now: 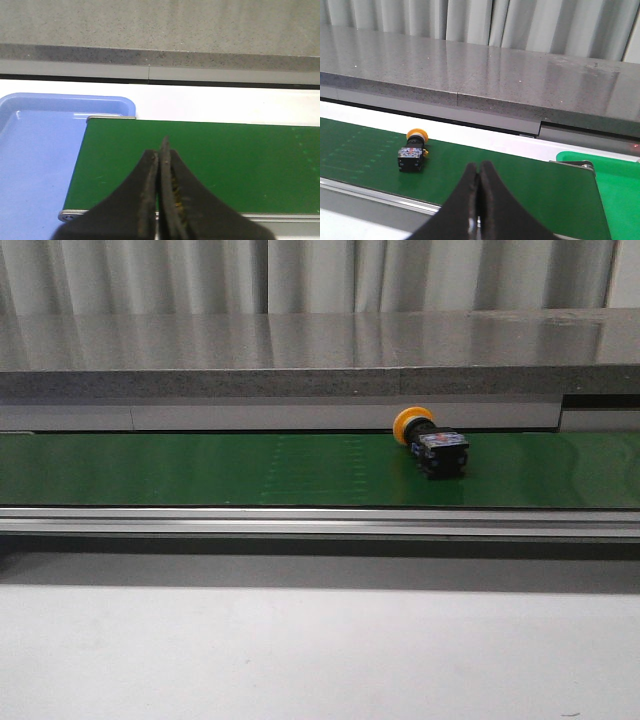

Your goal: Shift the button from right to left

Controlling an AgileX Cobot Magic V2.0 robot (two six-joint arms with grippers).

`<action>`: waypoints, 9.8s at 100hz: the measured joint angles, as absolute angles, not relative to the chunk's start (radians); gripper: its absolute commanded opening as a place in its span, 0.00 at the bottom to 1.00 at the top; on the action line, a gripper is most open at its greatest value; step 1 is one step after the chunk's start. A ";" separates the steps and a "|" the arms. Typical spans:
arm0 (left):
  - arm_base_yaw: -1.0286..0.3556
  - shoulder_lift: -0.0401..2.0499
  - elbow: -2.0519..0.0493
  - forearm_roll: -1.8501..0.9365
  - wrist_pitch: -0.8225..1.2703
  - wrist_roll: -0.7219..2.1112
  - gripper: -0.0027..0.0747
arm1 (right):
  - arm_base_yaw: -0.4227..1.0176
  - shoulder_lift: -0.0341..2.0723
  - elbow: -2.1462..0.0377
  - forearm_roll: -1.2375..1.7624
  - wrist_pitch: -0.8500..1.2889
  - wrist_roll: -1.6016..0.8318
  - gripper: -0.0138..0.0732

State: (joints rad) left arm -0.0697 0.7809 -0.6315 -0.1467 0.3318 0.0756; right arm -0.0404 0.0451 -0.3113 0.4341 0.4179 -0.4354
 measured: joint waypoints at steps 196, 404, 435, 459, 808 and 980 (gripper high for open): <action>-0.526 1.859 -1.609 -0.044 0.962 -0.336 0.84 | -0.040 0.045 -0.311 0.434 0.420 -0.435 0.08; -0.103 1.711 -1.614 0.054 1.212 -0.080 0.23 | -0.040 0.045 -0.311 0.434 0.420 -0.437 0.08; 0.137 1.711 -1.608 0.015 1.214 0.080 0.23 | -0.040 0.045 -0.311 0.434 0.420 -0.437 0.08; 0.287 1.711 -1.549 -0.071 1.181 0.237 0.23 | -0.040 0.045 -0.311 0.434 0.420 -0.437 0.08; 0.049 0.743 -0.830 -0.486 0.872 0.495 0.01 | -0.040 0.045 -0.311 0.434 0.420 -0.437 0.08; -0.085 -0.005 -0.002 -0.042 0.098 0.025 0.01 | -0.040 0.045 -0.311 0.434 0.422 -0.437 0.08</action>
